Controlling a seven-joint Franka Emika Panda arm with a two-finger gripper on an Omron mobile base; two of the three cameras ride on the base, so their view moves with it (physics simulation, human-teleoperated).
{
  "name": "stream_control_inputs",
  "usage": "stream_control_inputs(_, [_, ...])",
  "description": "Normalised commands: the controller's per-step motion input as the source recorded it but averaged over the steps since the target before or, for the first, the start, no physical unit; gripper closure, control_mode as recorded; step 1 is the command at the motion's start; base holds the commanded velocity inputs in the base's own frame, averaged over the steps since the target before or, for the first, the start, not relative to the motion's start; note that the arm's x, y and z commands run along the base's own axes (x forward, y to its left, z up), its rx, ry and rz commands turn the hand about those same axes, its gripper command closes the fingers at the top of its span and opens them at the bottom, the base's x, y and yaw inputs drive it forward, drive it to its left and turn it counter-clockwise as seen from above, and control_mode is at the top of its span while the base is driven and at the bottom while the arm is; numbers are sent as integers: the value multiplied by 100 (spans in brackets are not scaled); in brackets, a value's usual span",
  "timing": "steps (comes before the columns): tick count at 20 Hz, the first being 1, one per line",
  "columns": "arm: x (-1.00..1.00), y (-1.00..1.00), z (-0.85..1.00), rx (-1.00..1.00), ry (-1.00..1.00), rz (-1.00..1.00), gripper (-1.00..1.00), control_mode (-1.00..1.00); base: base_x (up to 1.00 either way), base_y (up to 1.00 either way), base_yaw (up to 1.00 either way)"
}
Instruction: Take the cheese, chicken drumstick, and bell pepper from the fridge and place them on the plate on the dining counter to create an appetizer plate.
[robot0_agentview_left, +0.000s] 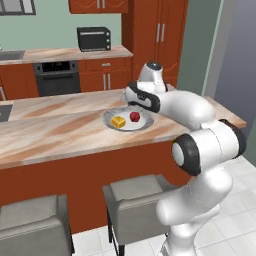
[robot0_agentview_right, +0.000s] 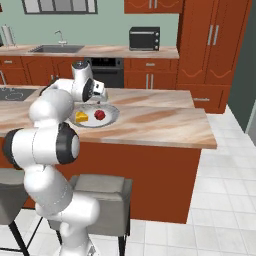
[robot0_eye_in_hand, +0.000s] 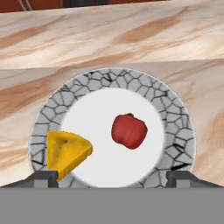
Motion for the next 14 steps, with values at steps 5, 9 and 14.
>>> stream_control_inputs(5, [-100,-5,67,0,-13,0,-100,-100,0,0,0])
stream_control_inputs(9, [-100,-23,35,0,-12,-1,-100,-100,0,0,0])
stream_control_inputs(14, [-100,-26,40,0,-3,-3,-100,-100,0,0,0])
